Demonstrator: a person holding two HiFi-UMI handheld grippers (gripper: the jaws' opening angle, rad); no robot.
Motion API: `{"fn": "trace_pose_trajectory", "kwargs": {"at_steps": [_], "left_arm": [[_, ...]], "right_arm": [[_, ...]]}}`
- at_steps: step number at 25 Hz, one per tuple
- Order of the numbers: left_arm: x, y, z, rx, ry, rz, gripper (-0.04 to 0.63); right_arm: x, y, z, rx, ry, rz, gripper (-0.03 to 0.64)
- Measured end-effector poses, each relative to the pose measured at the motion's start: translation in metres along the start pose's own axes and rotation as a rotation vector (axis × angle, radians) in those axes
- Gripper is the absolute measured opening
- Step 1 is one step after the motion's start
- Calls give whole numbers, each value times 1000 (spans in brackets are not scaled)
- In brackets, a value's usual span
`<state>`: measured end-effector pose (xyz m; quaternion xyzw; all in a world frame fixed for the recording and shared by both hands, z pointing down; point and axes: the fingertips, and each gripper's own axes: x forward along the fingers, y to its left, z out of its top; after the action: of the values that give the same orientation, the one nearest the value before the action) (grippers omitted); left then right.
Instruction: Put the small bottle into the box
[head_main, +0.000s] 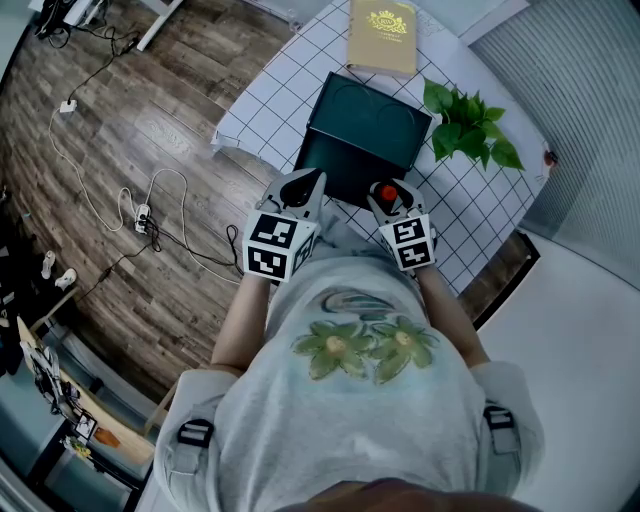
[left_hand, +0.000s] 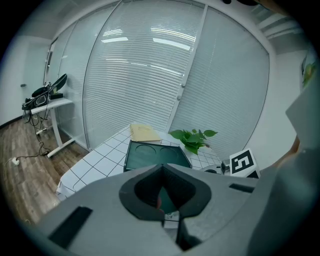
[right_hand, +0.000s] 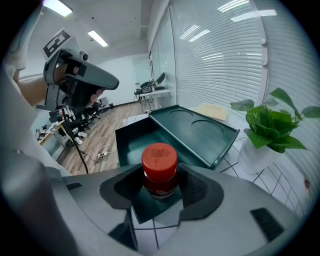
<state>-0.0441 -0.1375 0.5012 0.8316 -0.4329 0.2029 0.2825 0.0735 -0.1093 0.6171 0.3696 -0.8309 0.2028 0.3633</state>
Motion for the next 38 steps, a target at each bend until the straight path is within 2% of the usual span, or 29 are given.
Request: {"fn": "trace_pose_trajectory", "kwargs": {"at_steps": [21, 38], "left_arm": [[2, 5, -3, -14, 6, 4, 8], [0, 4, -5, -16, 0, 0, 8]], "right_arm": [[12, 2, -4, -52, 25, 8, 218], [12, 6, -7, -130, 39, -19, 218]]}}
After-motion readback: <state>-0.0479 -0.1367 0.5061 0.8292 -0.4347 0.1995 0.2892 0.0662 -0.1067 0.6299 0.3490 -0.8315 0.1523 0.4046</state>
